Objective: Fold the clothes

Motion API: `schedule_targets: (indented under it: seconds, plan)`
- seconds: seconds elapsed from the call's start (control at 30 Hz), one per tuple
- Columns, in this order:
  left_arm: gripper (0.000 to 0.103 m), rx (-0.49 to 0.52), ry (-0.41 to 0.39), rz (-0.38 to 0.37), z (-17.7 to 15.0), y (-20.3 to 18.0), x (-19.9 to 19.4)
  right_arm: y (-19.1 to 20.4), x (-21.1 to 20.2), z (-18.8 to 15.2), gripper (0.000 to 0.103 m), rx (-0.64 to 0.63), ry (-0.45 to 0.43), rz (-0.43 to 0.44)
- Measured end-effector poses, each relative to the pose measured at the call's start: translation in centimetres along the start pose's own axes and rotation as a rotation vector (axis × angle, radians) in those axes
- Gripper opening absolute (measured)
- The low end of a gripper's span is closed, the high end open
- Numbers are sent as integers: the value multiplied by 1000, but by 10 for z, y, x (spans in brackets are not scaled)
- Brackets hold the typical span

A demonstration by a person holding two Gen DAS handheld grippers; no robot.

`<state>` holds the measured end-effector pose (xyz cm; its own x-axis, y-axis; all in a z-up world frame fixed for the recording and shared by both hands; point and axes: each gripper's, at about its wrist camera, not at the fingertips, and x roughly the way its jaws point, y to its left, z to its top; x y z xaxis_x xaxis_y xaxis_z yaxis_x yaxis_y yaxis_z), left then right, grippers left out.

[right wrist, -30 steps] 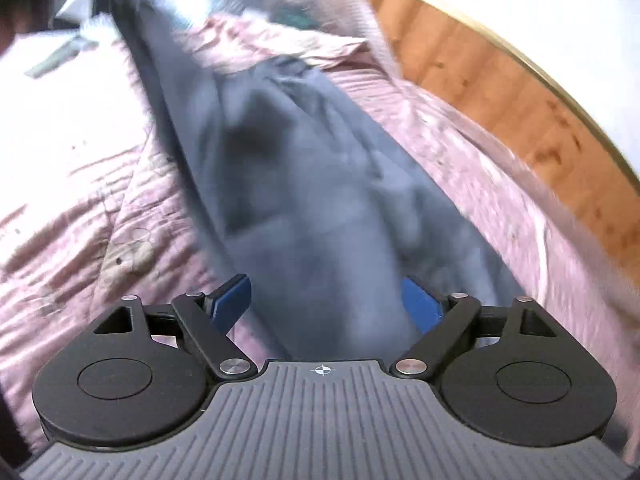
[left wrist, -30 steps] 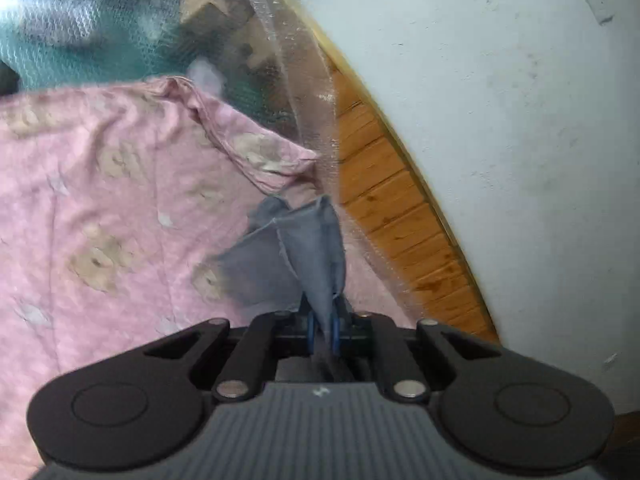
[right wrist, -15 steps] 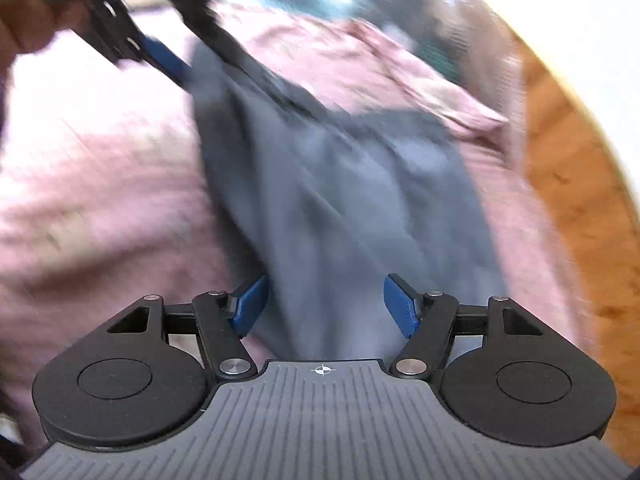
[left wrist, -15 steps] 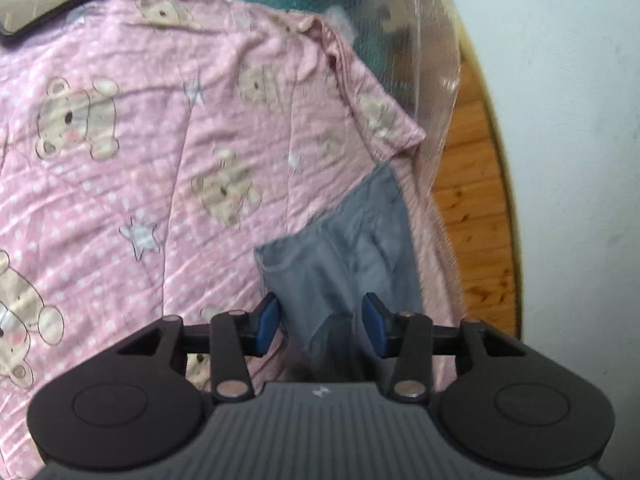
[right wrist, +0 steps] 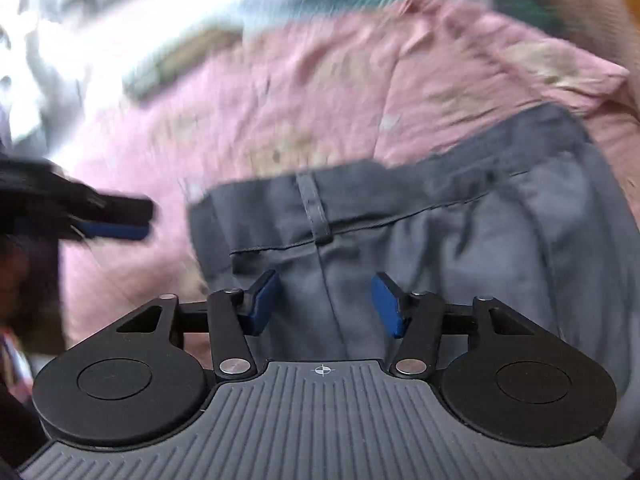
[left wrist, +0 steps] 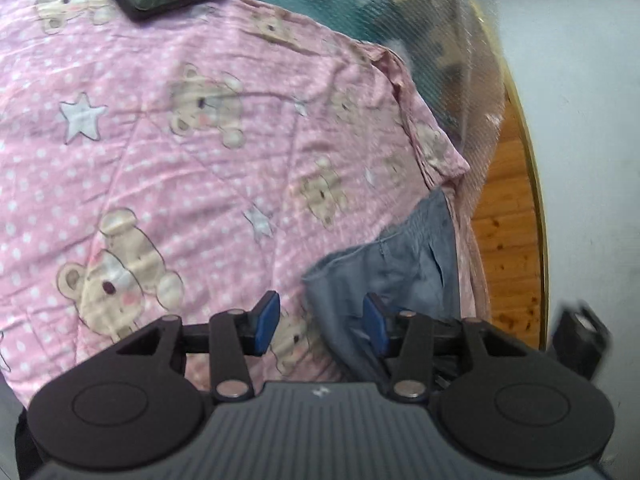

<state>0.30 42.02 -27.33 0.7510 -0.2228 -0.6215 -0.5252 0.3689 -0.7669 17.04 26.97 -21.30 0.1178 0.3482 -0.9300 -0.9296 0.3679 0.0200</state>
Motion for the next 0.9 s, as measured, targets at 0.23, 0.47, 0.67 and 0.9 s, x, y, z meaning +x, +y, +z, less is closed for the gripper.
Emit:
schedule_targets:
  seconds: [0.23, 0.47, 0.67, 0.9]
  plan:
    - [59, 230, 13, 29, -13, -37, 11, -12, -46, 18, 0, -4, -172, -113]
    - [58, 225, -11, 82, -13, -39, 26, -14, -56, 16, 39, 20, -184, 70]
    - [58, 229, -21, 171, -13, -40, 16, 13, 16, 10, 48, -121, -101, 34]
    - [58, 233, -28, 219, -13, -41, 11, 9, 16, 29, 0, -178, -121, -27]
